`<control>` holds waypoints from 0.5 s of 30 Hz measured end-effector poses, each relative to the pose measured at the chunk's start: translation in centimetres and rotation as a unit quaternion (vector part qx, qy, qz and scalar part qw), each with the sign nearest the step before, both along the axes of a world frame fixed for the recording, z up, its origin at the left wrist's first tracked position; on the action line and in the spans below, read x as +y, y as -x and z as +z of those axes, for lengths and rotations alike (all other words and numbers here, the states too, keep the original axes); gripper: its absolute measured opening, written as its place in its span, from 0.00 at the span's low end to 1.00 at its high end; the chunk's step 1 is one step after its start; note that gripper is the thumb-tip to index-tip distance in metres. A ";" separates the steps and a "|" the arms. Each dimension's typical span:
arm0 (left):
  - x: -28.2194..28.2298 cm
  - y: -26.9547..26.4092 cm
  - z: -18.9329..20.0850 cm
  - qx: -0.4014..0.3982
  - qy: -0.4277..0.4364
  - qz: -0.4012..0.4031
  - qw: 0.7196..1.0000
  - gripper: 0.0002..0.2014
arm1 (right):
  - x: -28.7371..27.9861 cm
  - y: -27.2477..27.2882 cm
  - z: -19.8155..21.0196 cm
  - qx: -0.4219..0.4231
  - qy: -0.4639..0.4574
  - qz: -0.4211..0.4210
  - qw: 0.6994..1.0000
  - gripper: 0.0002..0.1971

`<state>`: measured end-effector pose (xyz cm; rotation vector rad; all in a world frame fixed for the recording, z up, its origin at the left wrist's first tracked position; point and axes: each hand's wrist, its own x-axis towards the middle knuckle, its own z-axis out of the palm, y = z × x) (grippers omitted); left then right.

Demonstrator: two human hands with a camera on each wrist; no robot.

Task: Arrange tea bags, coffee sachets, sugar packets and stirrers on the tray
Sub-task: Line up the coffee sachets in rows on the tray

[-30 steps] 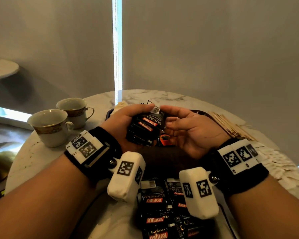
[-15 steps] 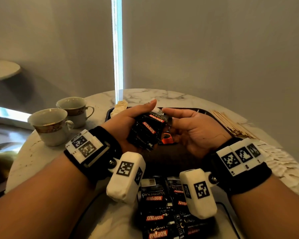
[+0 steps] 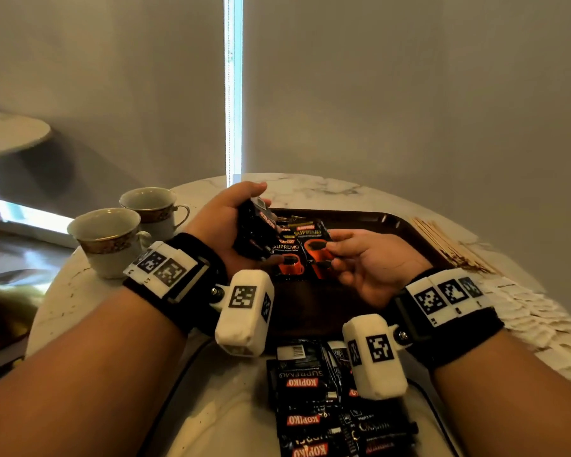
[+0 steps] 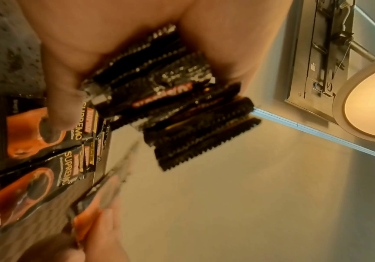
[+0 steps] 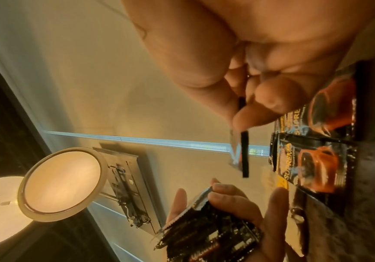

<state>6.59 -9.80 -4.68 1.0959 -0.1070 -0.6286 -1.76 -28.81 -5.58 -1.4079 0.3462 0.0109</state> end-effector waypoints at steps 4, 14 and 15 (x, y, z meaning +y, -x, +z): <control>-0.2 0.1 -0.2 0.016 0.014 -0.001 1.000 0.16 | 0.0 -0.2 0.2 0.040 0.002 -0.009 0.999 0.16; -0.3 0.3 -0.2 0.003 -0.012 0.003 1.000 0.17 | 0.8 -0.4 -0.2 0.091 0.058 0.071 0.992 0.11; -0.2 0.4 -0.1 0.003 -0.016 0.002 1.000 0.17 | 0.8 -0.4 -0.2 0.093 0.071 0.069 0.991 0.11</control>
